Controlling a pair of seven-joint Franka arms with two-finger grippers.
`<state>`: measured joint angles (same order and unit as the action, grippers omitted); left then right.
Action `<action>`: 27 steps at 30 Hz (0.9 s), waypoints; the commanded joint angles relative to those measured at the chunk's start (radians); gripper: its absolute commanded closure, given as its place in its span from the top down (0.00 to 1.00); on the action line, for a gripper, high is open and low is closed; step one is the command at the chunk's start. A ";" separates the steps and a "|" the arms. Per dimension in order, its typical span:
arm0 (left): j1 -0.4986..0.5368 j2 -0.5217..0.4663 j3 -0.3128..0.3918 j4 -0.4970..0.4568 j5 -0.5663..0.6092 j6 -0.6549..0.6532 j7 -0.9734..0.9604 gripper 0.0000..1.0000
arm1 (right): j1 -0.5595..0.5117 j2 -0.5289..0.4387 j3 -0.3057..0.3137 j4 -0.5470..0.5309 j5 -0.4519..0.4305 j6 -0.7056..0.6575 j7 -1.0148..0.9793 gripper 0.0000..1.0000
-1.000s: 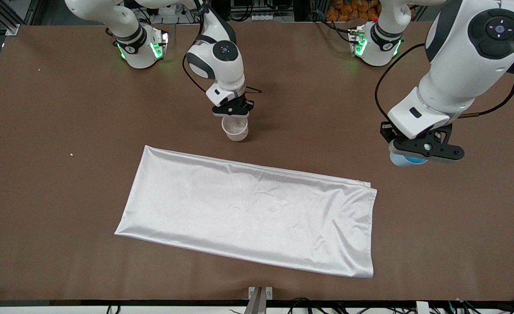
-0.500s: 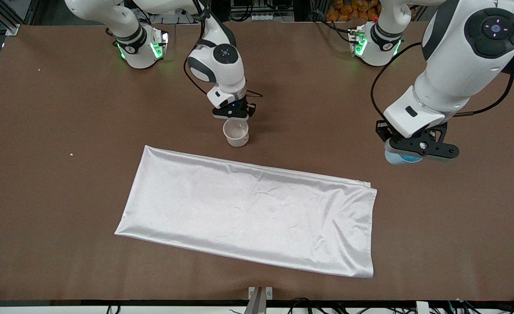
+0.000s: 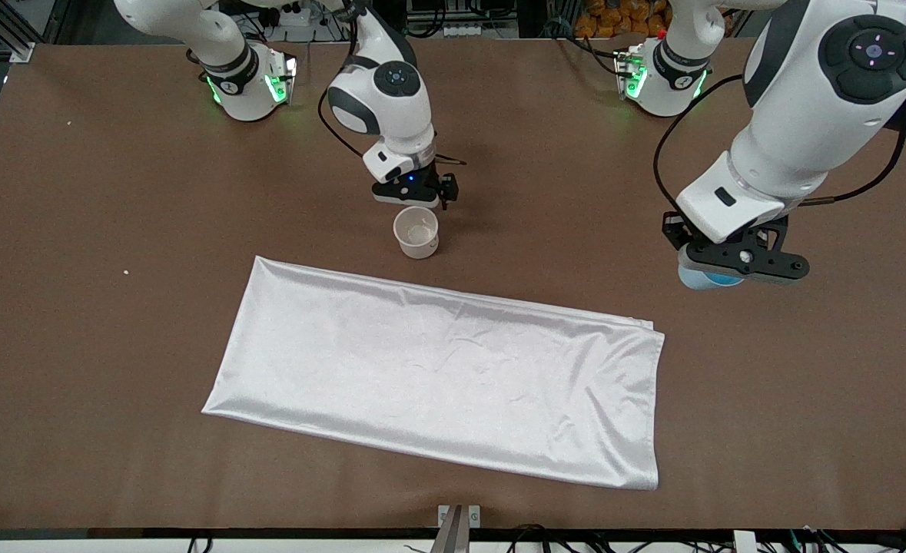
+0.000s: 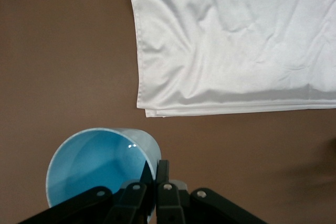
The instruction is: Place blue cup into white mug on table
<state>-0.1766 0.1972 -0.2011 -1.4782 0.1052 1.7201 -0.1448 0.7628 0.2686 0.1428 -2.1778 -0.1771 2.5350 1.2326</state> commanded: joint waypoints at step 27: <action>-0.239 0.091 0.002 -0.013 0.042 0.164 -0.170 0.00 | -0.476 -0.062 -0.002 0.030 -0.010 -0.085 -0.613 1.00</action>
<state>-0.3388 0.2608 -0.2050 -1.4961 0.1066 1.8574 -0.2436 0.3694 0.1975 0.1253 -2.1752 -0.1789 2.4796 0.7239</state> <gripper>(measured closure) 0.952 0.000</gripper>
